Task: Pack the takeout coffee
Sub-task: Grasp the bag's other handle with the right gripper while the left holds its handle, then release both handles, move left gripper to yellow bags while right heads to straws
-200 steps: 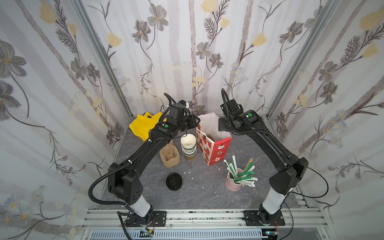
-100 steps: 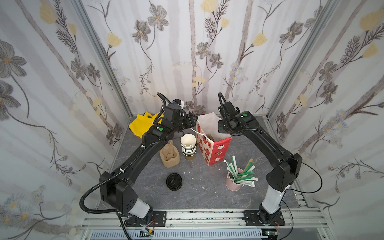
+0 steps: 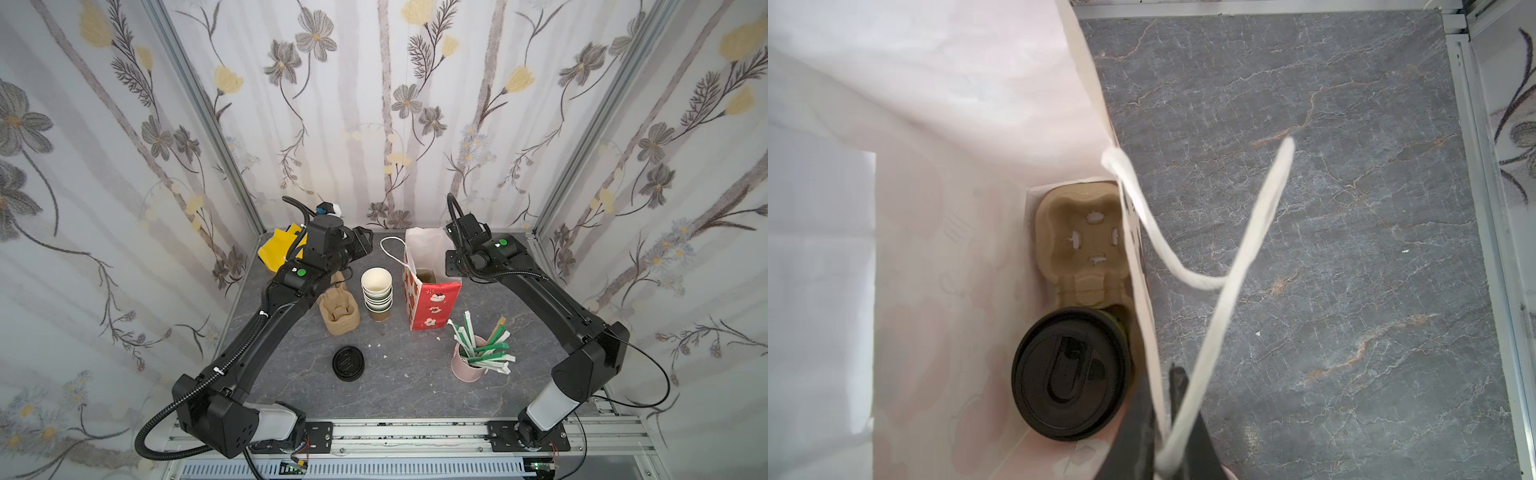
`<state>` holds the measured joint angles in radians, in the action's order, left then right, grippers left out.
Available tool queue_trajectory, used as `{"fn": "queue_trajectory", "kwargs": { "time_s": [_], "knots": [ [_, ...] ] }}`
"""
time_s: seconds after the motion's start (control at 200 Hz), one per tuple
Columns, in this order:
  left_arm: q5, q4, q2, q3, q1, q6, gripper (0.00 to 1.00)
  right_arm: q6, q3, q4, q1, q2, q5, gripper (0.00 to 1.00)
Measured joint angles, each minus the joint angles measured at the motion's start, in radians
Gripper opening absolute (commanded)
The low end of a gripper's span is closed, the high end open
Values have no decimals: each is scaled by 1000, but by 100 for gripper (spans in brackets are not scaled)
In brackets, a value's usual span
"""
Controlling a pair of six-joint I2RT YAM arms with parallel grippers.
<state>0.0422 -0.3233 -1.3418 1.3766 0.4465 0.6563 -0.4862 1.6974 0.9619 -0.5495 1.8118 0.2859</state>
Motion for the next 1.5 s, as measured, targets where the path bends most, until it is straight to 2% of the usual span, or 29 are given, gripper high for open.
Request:
{"fn": "queue_trajectory", "kwargs": {
  "time_s": [0.145, 0.465, 0.57, 0.809, 1.069, 1.504],
  "knots": [
    [-23, 0, 41, -39, -10, 28, 56, -11, -63, -16, 0, -46, 0, 16],
    [-48, -5, 69, -67, -49, 89, 56, -34, -21, -30, 0, -64, -13, 52],
    [-52, -14, 69, -67, -68, 104, 56, -36, 25, -33, 0, -72, -19, 59],
    [-48, -57, 40, -45, -169, 134, 56, -36, 70, -53, 13, -183, -18, 63],
    [-24, -101, -80, -19, -343, 135, 56, -36, -52, -152, 59, -347, -13, 63],
    [-11, -114, -328, 21, -629, 135, 58, -36, -103, -227, 134, -379, -29, 63]
  ]
}}
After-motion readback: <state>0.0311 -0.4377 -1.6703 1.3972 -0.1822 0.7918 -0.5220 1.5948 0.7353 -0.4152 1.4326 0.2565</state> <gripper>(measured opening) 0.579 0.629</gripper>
